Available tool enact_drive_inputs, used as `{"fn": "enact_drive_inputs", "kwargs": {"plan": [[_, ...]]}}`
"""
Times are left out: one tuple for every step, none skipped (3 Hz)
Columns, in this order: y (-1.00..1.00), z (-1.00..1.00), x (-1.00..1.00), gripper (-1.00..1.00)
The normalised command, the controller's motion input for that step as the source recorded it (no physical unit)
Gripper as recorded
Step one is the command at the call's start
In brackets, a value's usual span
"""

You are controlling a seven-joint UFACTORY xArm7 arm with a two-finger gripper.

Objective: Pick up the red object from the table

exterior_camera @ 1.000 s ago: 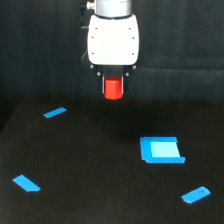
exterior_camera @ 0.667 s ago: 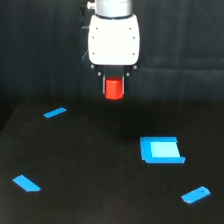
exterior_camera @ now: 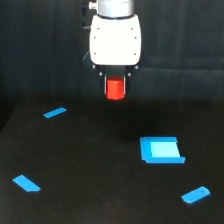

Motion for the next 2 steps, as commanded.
{"fn": "enact_drive_inputs", "kwargs": {"plan": [[0.06,0.0,0.09,-0.83],[0.0,0.04,0.08,-0.88]]}}
